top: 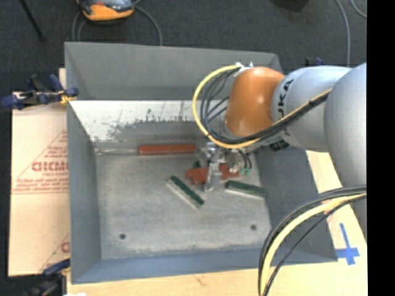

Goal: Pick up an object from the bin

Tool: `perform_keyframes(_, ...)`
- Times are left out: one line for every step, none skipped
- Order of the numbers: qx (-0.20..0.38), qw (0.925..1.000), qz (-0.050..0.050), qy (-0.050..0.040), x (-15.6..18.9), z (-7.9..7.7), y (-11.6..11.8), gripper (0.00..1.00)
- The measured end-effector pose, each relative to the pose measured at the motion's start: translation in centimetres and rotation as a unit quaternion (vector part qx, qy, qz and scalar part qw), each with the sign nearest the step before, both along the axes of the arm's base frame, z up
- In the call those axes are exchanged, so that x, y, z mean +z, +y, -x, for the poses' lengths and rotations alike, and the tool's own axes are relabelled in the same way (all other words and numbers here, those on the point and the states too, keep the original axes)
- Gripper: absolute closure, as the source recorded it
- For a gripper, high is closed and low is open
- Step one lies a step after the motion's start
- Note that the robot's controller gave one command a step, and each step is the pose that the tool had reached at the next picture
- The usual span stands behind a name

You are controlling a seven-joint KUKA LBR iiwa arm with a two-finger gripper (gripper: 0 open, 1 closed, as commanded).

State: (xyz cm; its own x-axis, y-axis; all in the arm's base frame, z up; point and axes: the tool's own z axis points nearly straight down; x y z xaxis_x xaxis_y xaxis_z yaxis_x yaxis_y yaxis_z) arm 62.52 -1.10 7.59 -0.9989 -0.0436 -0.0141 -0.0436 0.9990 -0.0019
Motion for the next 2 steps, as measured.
perform_keyframes(0.000, 1.0000, 0.000, 0.0000, 0.0, 0.0, 0.0, 1.00)
perform_keyframes(0.015, 0.9999, 0.000, 0.0038, 16.9, -1.4, 5.6, 1.00)
